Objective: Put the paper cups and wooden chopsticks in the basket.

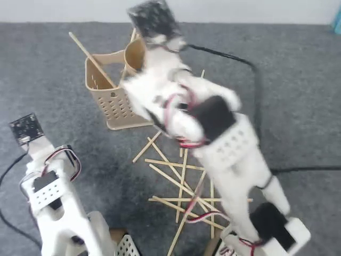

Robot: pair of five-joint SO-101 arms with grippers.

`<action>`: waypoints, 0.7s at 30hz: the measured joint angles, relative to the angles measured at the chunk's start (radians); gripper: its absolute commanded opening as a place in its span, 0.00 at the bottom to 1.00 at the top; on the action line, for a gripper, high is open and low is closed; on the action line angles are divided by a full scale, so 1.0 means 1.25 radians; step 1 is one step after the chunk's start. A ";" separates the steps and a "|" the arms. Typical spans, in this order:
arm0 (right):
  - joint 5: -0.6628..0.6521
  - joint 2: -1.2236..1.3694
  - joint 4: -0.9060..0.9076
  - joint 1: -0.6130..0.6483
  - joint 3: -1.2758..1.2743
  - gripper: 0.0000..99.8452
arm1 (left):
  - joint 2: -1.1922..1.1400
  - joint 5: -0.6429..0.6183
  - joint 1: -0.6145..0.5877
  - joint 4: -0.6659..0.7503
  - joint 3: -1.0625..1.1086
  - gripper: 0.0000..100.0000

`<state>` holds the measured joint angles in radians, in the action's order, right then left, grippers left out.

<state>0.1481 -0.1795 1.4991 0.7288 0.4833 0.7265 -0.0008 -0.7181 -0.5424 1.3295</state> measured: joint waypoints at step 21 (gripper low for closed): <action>0.005 -0.458 0.104 -0.541 -0.841 0.07 | 0.000 0.066 0.000 -0.009 0.000 0.18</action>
<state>0.1542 -0.7518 1.6295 0.0522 -0.5677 0.7265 0.0821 -0.7181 -0.5531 1.3295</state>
